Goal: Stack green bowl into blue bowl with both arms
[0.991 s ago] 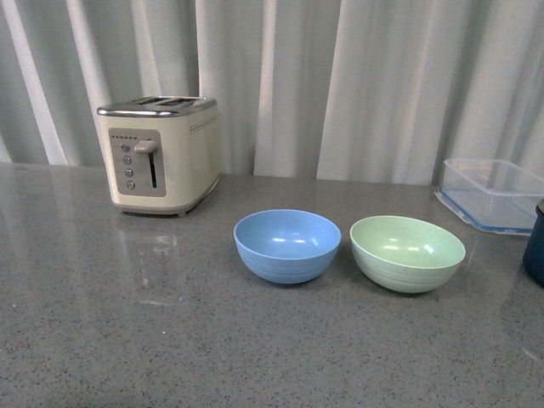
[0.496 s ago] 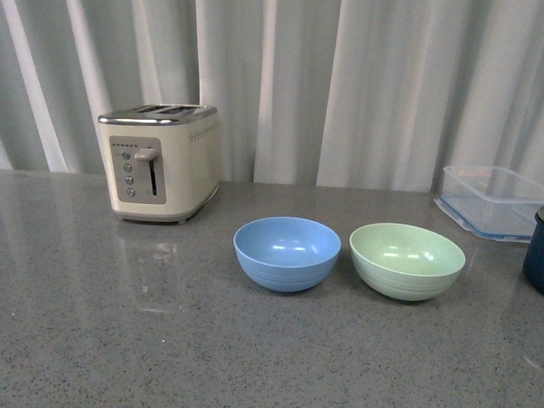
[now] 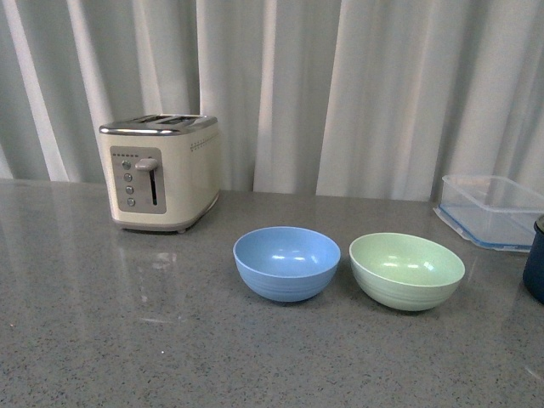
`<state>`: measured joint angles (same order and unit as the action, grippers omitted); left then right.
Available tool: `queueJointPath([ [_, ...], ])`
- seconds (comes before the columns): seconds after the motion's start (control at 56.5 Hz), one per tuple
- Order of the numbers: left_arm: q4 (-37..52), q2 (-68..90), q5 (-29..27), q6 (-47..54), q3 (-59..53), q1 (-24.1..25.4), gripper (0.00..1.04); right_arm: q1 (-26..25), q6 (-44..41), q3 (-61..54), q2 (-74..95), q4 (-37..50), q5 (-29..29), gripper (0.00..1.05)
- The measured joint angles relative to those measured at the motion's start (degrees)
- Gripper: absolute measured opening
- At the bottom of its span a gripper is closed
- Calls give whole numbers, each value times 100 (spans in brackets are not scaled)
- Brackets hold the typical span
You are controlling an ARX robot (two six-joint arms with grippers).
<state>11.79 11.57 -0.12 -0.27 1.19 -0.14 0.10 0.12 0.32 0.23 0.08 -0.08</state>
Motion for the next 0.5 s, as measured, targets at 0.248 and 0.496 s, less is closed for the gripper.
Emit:
queueJointPath([
  [0.248,-1121,-957,9,0,0,0,4,0,2,0,0,0,2,95],
  [0.496,-1174,-1134,9,0,0,0,10,0,2,0,0,0,0,95],
])
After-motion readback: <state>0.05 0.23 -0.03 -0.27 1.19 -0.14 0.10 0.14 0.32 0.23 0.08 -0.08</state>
